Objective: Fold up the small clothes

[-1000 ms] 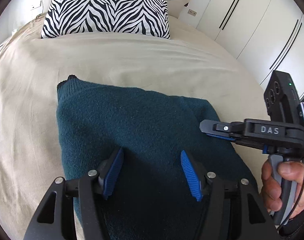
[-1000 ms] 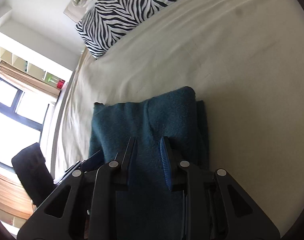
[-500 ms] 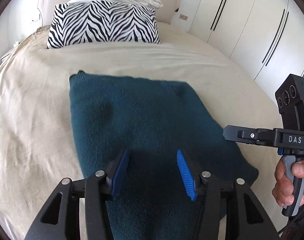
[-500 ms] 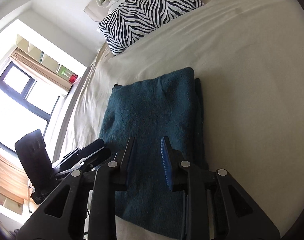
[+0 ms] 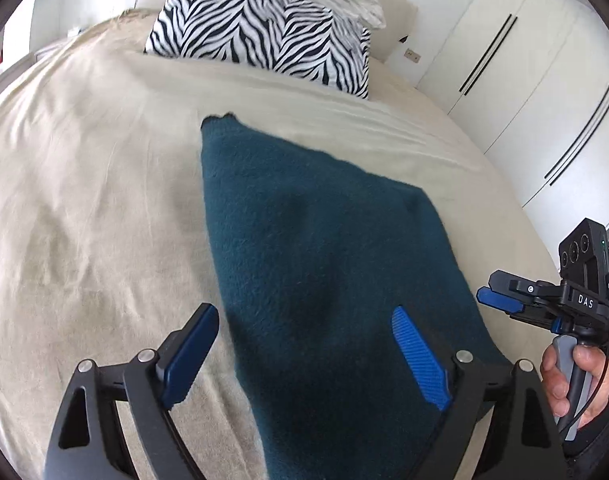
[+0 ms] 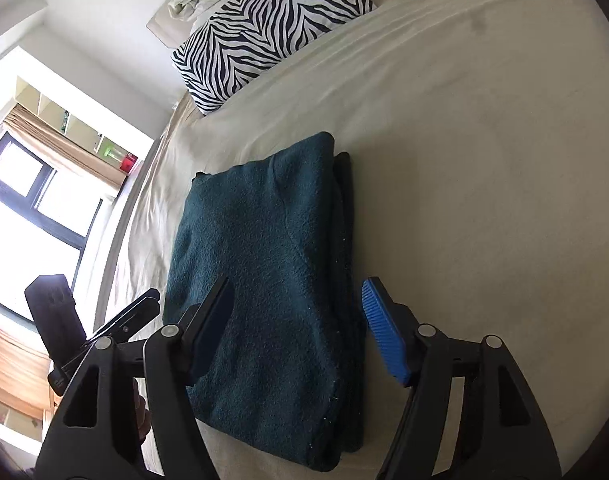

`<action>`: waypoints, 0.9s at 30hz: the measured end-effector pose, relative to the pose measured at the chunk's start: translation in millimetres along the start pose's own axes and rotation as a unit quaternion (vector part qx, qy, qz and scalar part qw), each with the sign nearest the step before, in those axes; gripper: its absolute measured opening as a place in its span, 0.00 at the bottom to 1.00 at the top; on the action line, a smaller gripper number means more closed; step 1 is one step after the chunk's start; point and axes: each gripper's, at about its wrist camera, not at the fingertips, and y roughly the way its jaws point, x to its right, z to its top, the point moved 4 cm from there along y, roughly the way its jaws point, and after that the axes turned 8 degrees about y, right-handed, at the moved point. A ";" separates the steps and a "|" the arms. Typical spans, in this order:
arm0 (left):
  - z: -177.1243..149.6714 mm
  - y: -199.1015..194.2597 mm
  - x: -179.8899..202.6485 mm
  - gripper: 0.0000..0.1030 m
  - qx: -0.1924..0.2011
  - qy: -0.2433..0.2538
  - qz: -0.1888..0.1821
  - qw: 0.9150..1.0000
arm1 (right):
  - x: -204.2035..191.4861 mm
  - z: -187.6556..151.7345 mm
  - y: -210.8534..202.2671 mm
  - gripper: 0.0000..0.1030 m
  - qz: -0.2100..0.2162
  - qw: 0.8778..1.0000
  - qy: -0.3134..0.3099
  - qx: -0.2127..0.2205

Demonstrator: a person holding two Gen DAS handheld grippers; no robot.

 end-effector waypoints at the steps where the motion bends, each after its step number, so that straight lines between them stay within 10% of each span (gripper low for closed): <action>1: -4.4 11.4 -6.8 0.87 -0.022 -0.017 -0.007 1.000 | 5.6 1.8 8.9 0.64 -0.004 1.000 0.011 -0.013; 6: -3.3 26.9 -13.1 0.87 -0.030 -0.037 -0.020 0.999 | 16.7 5.9 47.7 0.62 0.001 0.999 0.024 -0.040; 8: 1.3 33.9 -9.6 0.81 -0.039 -0.031 -0.023 0.998 | 9.0 7.3 58.8 0.38 -0.001 0.999 0.010 -0.048; 12: 9.1 41.2 -5.2 0.61 -0.053 -0.041 -0.032 0.997 | 2.6 11.4 71.6 0.23 -0.029 0.998 -0.007 -0.053; 18: 14.1 27.1 7.5 0.41 -0.037 -0.024 -0.012 0.999 | -11.6 13.7 58.2 0.19 -0.038 0.998 -0.038 -0.023; 27: 37.8 3.2 48.1 0.40 -0.001 0.010 -0.034 0.999 | -25.4 33.4 4.9 0.19 -0.020 0.998 -0.048 0.017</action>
